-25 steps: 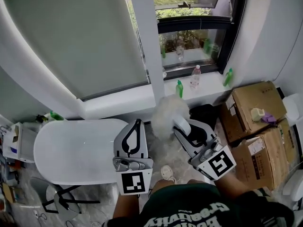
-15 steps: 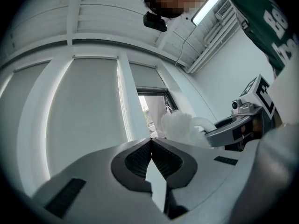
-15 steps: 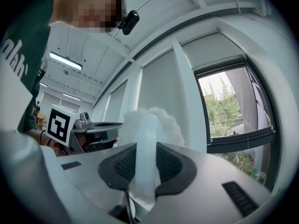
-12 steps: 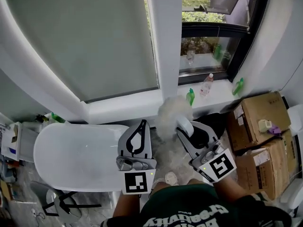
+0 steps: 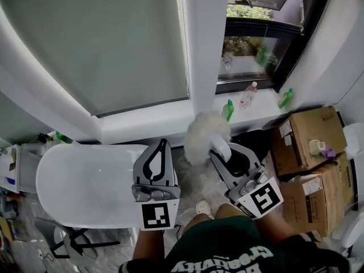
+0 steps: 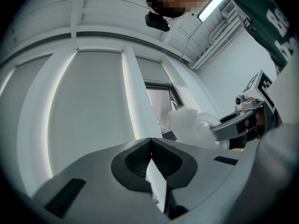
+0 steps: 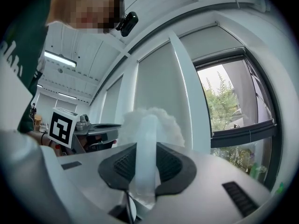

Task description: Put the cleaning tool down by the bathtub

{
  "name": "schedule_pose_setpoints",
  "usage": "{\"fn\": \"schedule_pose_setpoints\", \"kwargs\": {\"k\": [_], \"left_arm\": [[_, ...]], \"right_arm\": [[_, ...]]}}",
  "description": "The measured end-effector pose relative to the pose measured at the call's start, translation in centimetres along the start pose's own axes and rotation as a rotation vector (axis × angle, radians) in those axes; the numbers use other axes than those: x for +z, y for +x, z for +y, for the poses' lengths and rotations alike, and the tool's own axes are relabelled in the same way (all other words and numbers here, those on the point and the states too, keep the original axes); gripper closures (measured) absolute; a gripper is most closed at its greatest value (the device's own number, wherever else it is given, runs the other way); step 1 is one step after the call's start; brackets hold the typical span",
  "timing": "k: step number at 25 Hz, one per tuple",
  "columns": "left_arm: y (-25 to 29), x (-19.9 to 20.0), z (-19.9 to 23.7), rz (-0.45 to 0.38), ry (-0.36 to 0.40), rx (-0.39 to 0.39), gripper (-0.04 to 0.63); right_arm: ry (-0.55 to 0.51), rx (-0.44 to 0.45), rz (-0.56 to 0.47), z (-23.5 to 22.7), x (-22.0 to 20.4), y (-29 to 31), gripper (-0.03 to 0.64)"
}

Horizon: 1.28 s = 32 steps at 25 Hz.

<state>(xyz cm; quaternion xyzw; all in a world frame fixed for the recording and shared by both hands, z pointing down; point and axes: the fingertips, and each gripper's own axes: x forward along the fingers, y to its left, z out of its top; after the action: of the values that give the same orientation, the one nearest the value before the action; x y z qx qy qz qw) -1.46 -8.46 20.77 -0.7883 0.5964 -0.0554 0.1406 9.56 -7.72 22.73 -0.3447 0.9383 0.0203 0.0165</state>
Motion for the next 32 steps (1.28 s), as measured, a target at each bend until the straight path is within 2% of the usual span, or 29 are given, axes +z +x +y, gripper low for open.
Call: {"fn": "schedule_pose_setpoints", "kwargs": {"k": [6, 18, 23, 28, 32], "left_arm": [[0.2, 0.6, 0.2, -0.006, 0.054, -0.002, 0.586], [1.4, 1.0, 0.5, 0.026, 0.084, 0.077, 0.586], [1.6, 1.3, 0.6, 0.066, 0.108, 0.145, 0.586], [1.5, 0.8, 1.2, 0.13, 0.142, 0.234, 0.586], [1.4, 0.4, 1.5, 0.163, 0.133, 0.302, 0.586]], "right_arm": [[0.008, 0.008, 0.01, 0.1, 0.3, 0.7, 0.523], [-0.006, 0.093, 0.006, -1.7, 0.8, 1.7, 0.523], [0.007, 0.156, -0.012, -3.3, 0.9, 2.6, 0.523], [0.037, 0.261, -0.033, -3.7, 0.9, 4.5, 0.523], [0.065, 0.338, -0.041, -3.8, 0.4, 5.8, 0.523]]}}
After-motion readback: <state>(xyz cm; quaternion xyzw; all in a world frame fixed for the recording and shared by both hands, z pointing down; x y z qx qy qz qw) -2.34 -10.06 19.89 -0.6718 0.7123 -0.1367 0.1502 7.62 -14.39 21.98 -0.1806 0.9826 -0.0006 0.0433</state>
